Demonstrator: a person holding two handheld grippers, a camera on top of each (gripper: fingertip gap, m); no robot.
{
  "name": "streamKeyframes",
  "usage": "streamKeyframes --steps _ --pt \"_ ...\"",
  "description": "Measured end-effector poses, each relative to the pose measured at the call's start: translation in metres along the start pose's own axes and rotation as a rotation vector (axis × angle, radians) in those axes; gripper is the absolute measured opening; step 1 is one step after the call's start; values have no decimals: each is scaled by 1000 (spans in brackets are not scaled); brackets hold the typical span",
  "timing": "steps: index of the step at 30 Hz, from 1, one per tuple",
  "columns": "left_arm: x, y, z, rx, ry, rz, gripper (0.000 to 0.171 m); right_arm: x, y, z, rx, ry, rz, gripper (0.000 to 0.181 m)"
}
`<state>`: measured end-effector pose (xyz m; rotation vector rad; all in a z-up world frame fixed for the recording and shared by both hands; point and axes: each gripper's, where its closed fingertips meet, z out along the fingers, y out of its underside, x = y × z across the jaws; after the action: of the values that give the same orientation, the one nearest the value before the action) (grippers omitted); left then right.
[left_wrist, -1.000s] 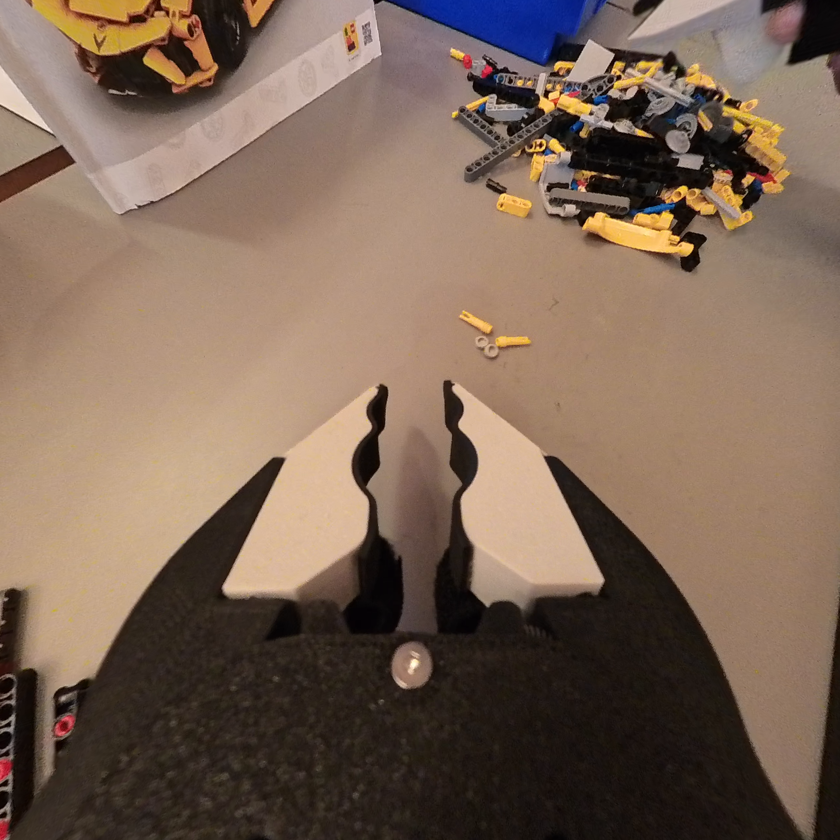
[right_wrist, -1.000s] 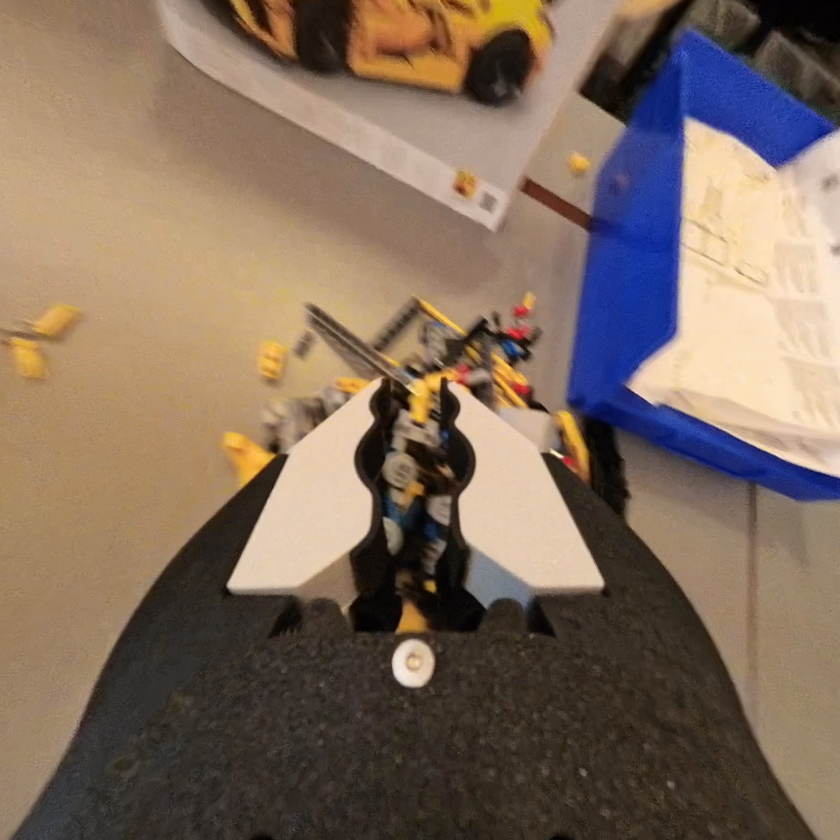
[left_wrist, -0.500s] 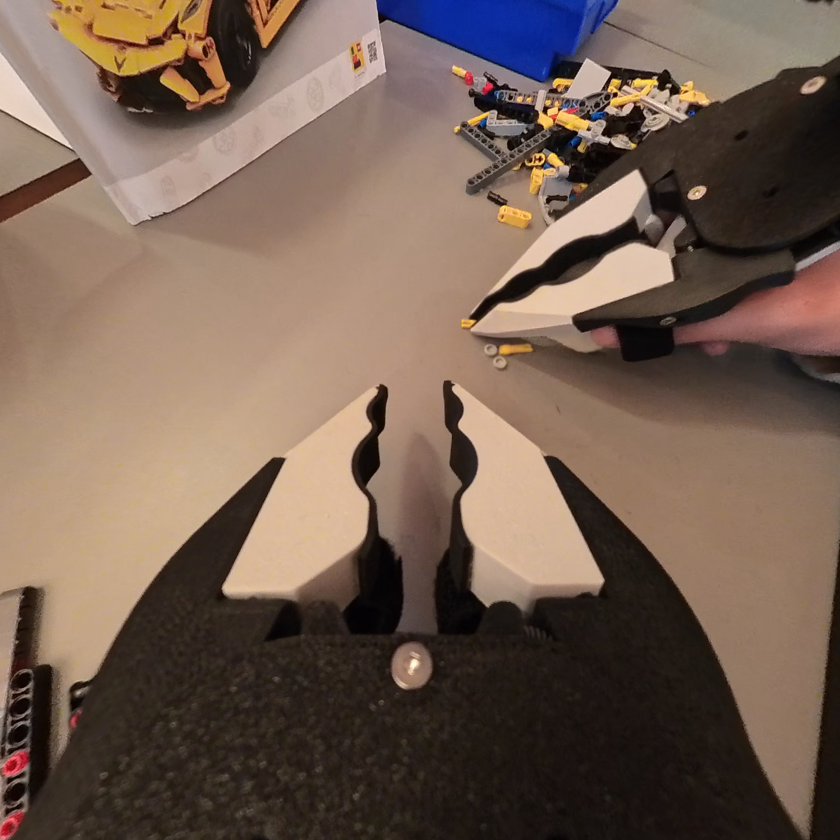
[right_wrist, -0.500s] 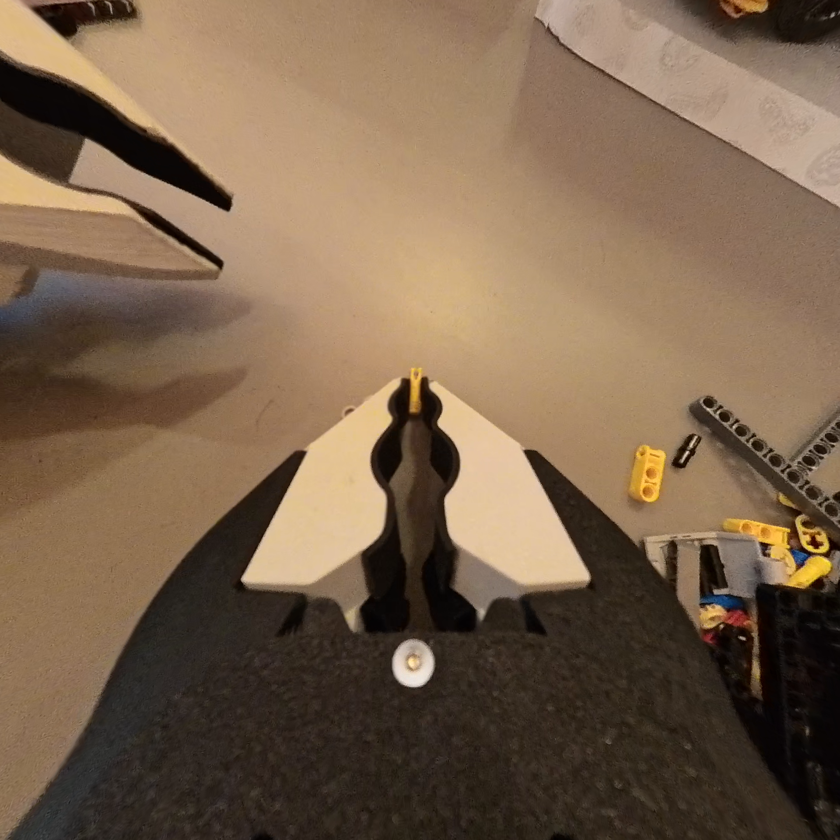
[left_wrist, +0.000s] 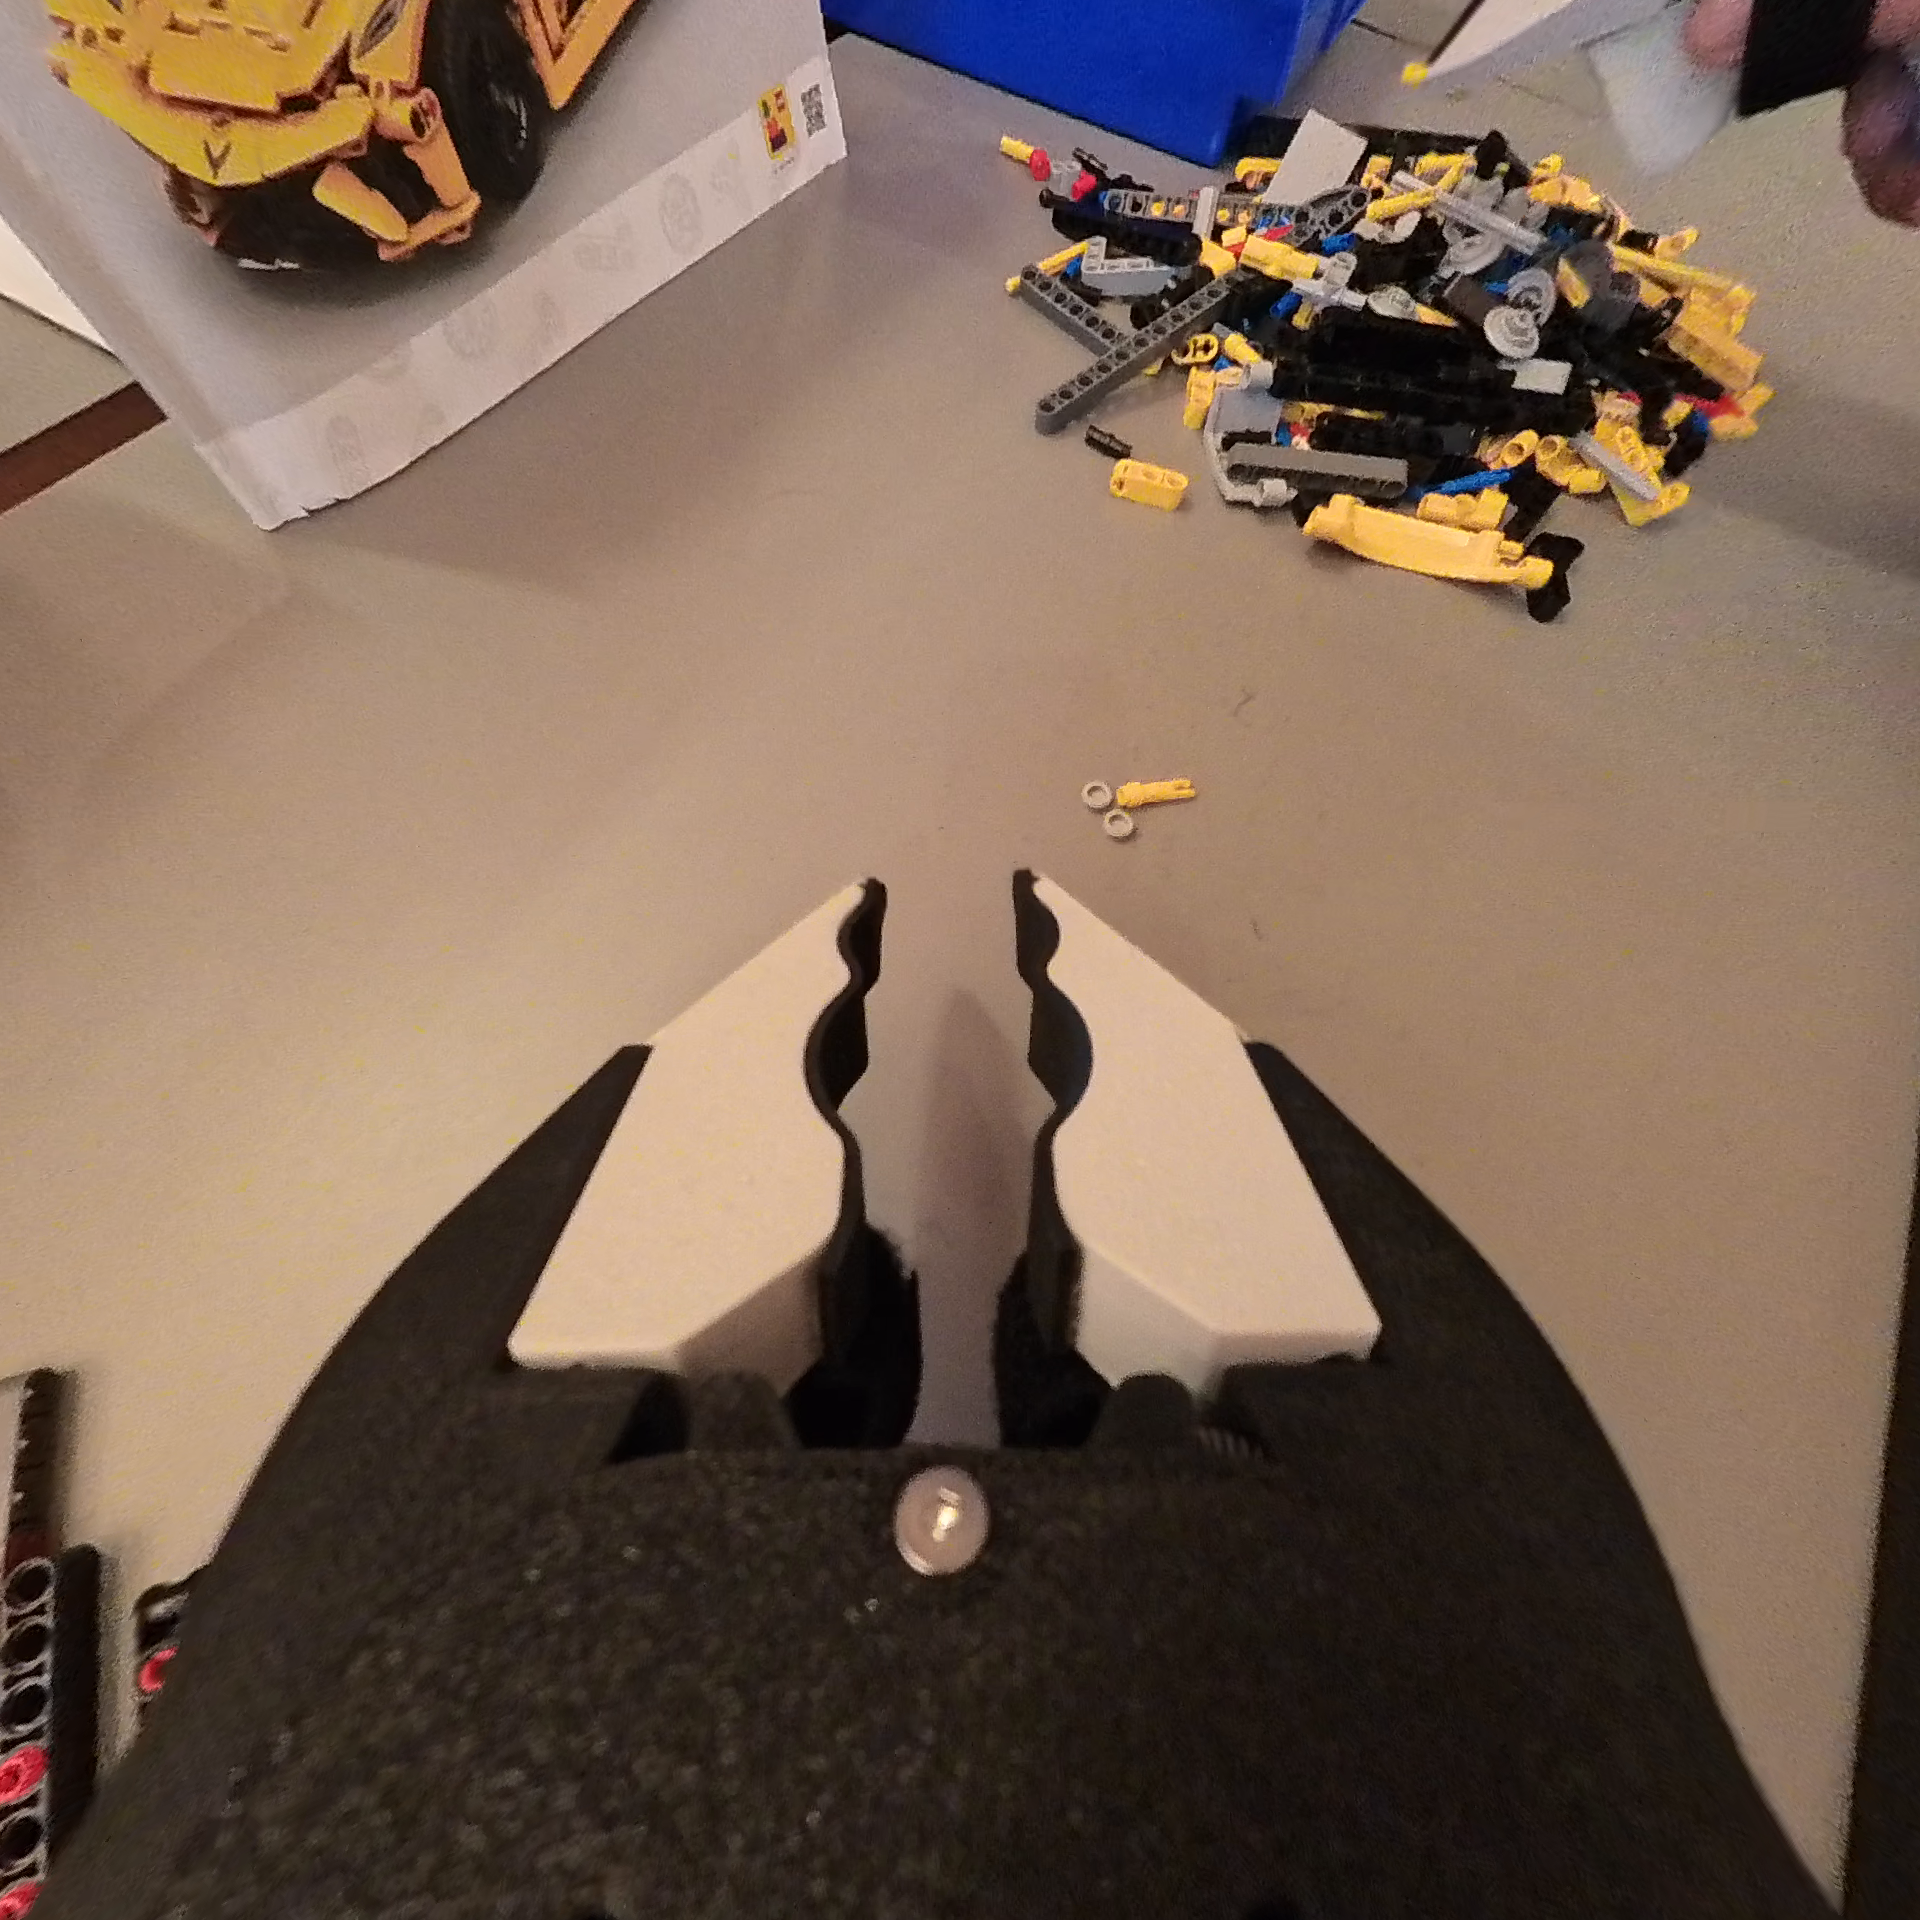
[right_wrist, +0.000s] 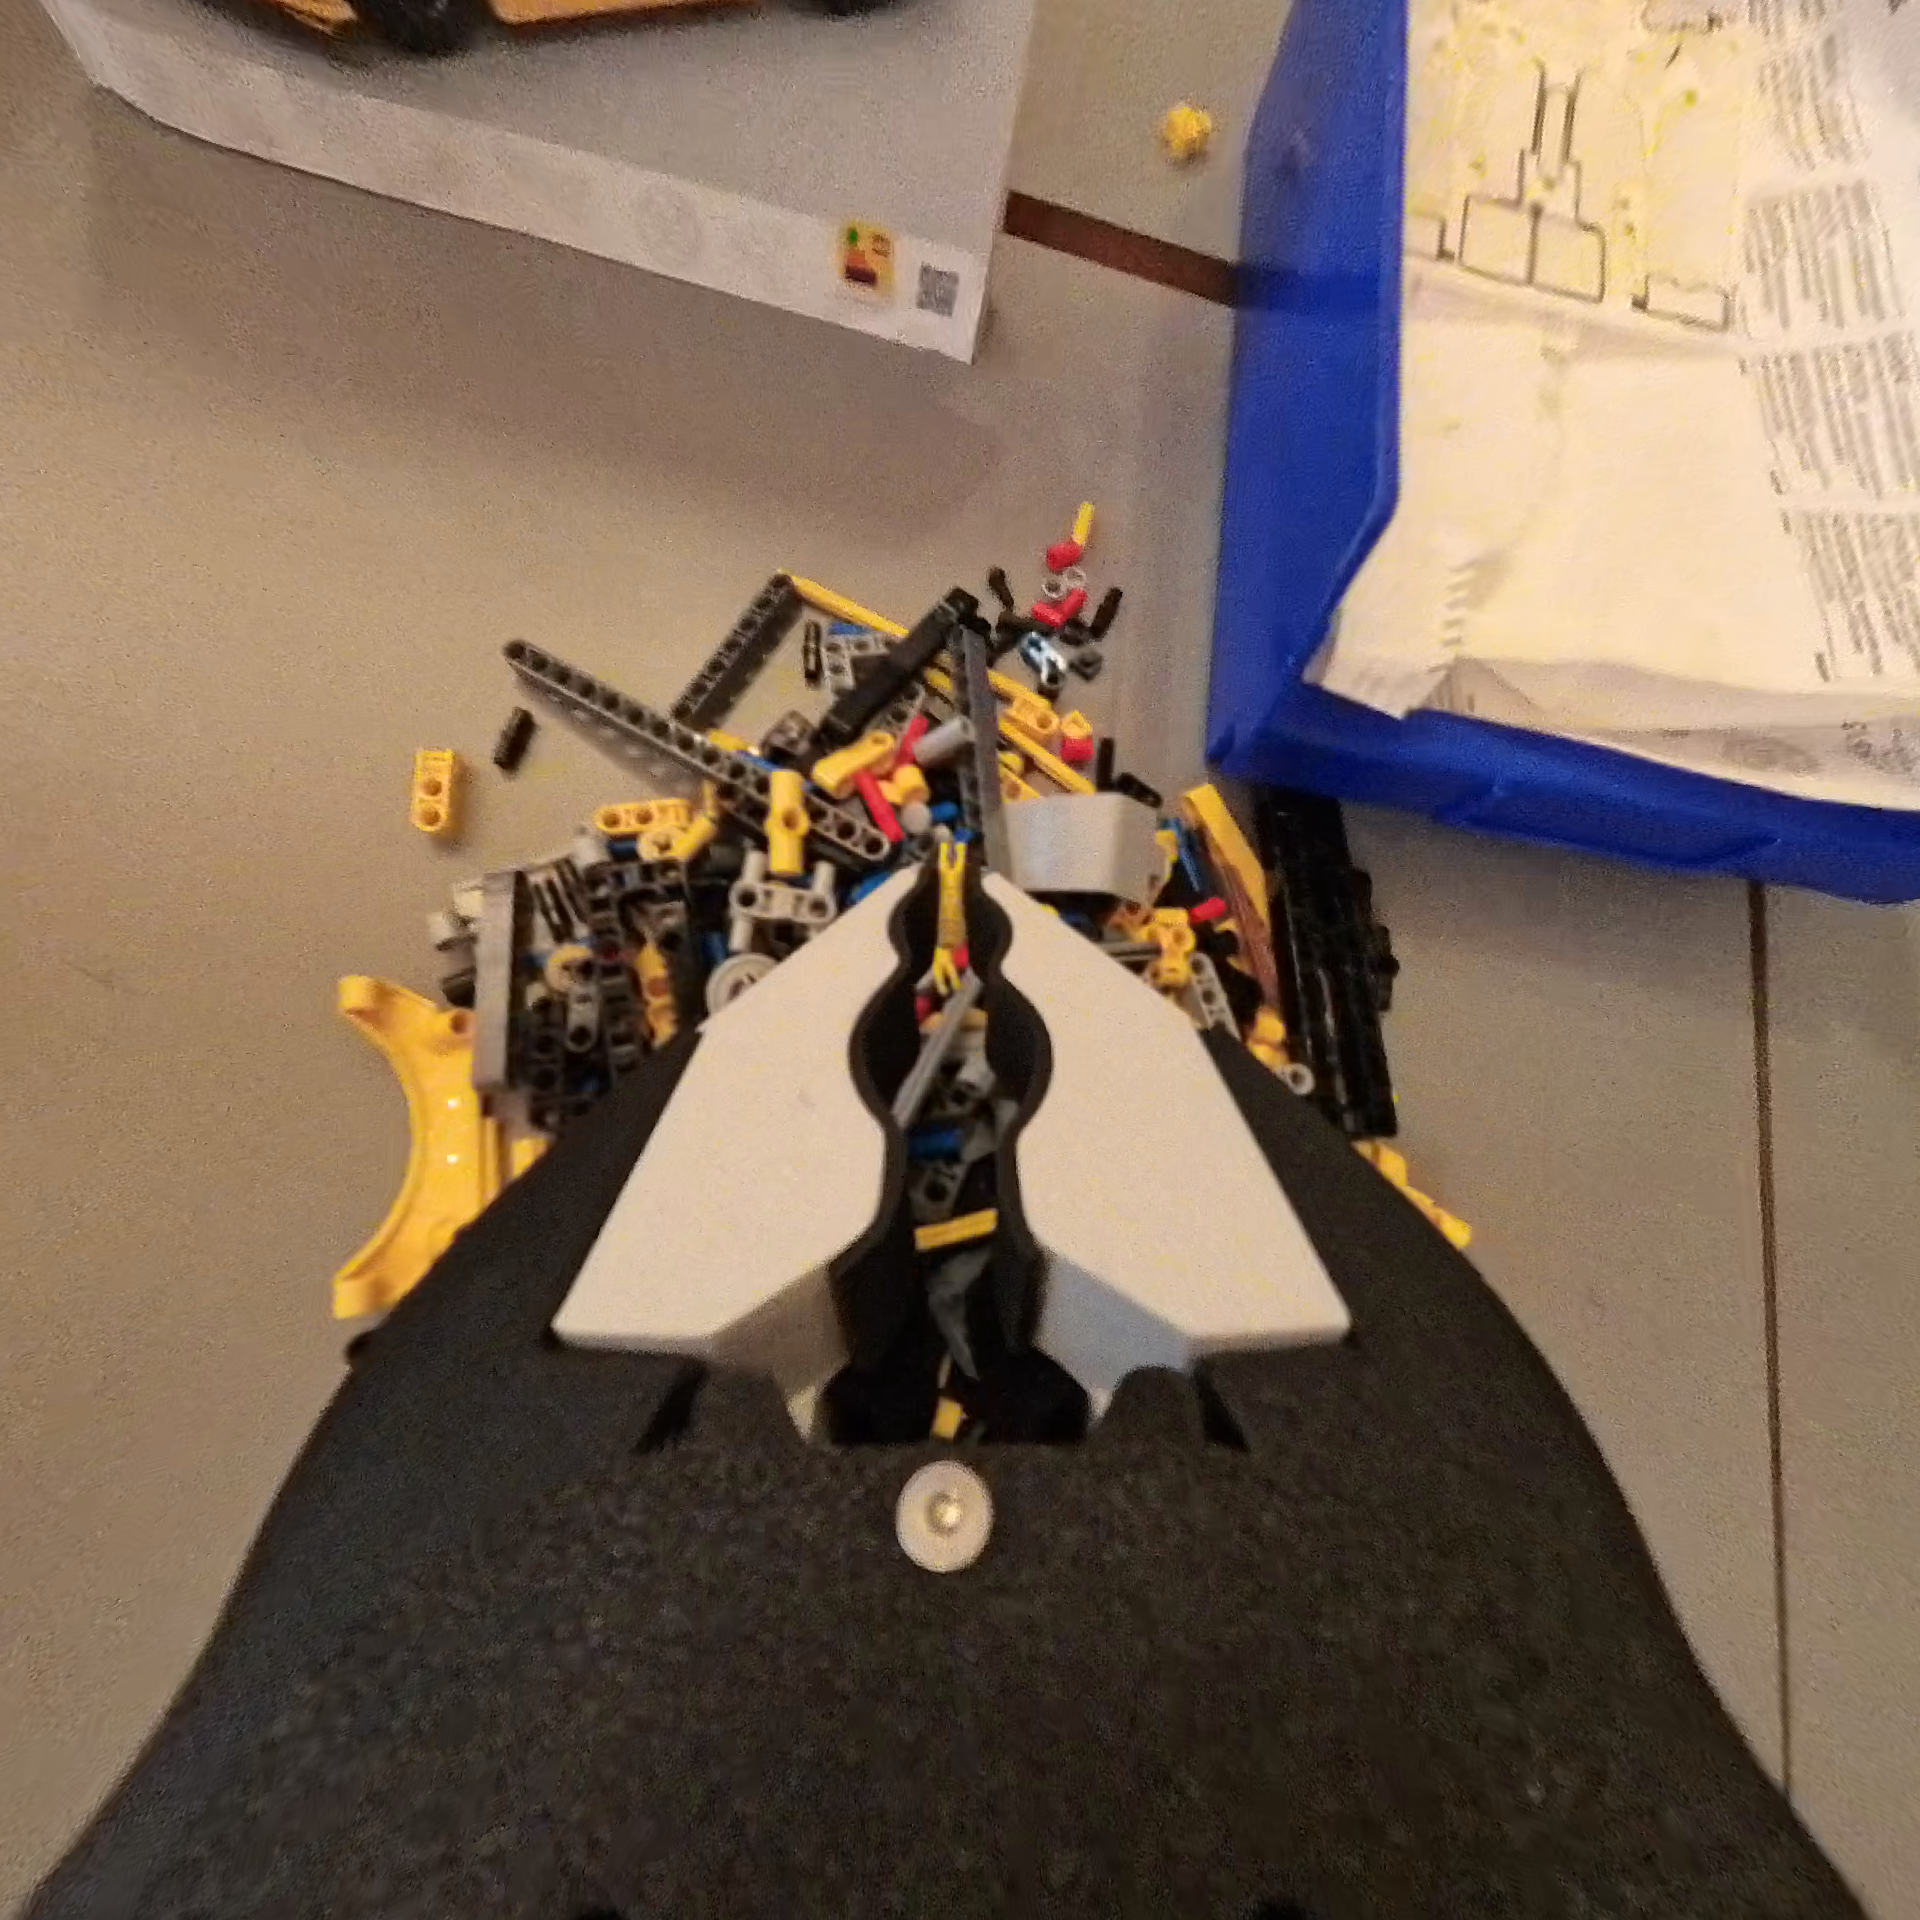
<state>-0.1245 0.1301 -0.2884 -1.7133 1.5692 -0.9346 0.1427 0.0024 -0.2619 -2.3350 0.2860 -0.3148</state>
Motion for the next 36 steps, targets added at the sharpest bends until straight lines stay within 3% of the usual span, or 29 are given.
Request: streamKeyframes --steps 4,7,10,12,14,16,20,22,25,29,32,36 --pt "1 2 1 -7 -4 8 25 19 18 4 -61 33 -19 11" --pt "-1 3 1 -13 -9 4 25 10 -8 -12 67 43 -24 14" --pt "-5 0 -2 0 -18 2 25 -72 -21 -14 125 -192 -91 16" --pt "-7 0 -3 3 -20 -9 25 -153 -16 -12 137 -417 -139 18" --pt "-9 2 -2 -4 -21 -14 25 -209 -2 -1 101 -527 -170 19" --pt "-10 3 -2 -4 -23 -15 25 -235 10 12 56 -541 -228 21" --pt "-11 3 -3 -4 -31 -13 25 -246 16 25 23 -536 -284 16" --pt "-11 1 -4 3 -26 -16 25 -240 14 28 29 -496 -305 3" --pt "-9 1 -4 2 -23 -11 25 -211 3 21 50 -387 -332 3" --pt "-7 -1 -4 6 -21 -3 25 -100 -15 0 101 -152 -193 3" --pt "-5 -1 -4 6 -13 -4 25 -9 8 -5 31 -21 -64 3" --pt "-3 -1 -4 3 -8 4 25 25 36 2 -41 -25 -6 10"
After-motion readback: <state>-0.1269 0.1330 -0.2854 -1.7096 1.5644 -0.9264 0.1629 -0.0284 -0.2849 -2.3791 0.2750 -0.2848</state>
